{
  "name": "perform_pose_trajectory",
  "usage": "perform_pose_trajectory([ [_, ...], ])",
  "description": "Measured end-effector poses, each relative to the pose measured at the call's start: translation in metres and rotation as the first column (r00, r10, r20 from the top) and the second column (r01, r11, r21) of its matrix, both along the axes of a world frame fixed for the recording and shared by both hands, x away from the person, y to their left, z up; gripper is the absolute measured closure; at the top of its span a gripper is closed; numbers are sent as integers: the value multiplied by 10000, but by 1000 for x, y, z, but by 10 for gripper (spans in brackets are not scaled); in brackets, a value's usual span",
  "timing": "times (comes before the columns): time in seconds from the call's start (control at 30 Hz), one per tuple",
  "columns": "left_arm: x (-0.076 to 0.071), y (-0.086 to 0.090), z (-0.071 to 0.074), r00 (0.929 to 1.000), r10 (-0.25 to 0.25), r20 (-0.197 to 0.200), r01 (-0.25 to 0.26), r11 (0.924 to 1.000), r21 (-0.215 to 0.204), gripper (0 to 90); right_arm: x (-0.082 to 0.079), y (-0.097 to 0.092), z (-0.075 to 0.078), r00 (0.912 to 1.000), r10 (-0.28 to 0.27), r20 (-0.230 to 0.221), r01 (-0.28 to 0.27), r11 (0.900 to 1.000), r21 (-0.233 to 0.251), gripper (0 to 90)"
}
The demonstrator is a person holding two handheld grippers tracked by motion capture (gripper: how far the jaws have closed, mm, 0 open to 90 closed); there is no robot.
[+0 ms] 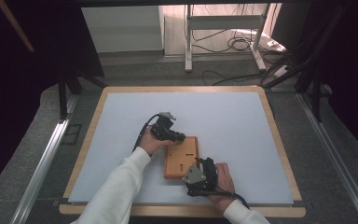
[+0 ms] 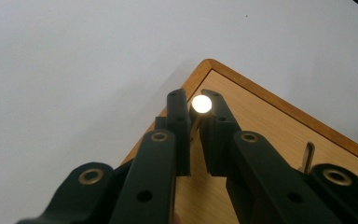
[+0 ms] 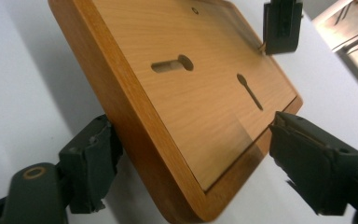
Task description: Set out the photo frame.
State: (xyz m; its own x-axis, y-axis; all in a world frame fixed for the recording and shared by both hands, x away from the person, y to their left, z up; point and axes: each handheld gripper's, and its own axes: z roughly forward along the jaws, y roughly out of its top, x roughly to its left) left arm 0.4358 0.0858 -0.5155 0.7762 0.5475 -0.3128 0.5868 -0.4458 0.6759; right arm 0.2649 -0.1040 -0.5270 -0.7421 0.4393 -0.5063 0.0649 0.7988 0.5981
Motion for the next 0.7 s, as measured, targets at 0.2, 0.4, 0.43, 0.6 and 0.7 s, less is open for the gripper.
perform_pose_trajectory([
  [0.2,-1,-1,1,9999,91,125,-93,9999,136,838,-3,6,-1,9982,394,462,-375,9984,-414,270],
  [0.4,-2,-1,-1,9995,235,209,-237,9996,124,826,-6,6,5,9950,519,857,-475,9975,-532,356],
  [0.43,-2,-1,-1,9994,268,210,-269,9996,83,824,-6,6,6,9946,490,914,-449,9979,-459,362],
  [0.6,-3,1,0,9989,363,294,-365,9993,62,808,-5,3,11,9934,402,1076,-368,9988,-333,389],
  [0.7,-5,5,1,9971,616,454,-623,9980,131,726,-4,3,12,9925,393,1161,-358,9989,-316,399],
])
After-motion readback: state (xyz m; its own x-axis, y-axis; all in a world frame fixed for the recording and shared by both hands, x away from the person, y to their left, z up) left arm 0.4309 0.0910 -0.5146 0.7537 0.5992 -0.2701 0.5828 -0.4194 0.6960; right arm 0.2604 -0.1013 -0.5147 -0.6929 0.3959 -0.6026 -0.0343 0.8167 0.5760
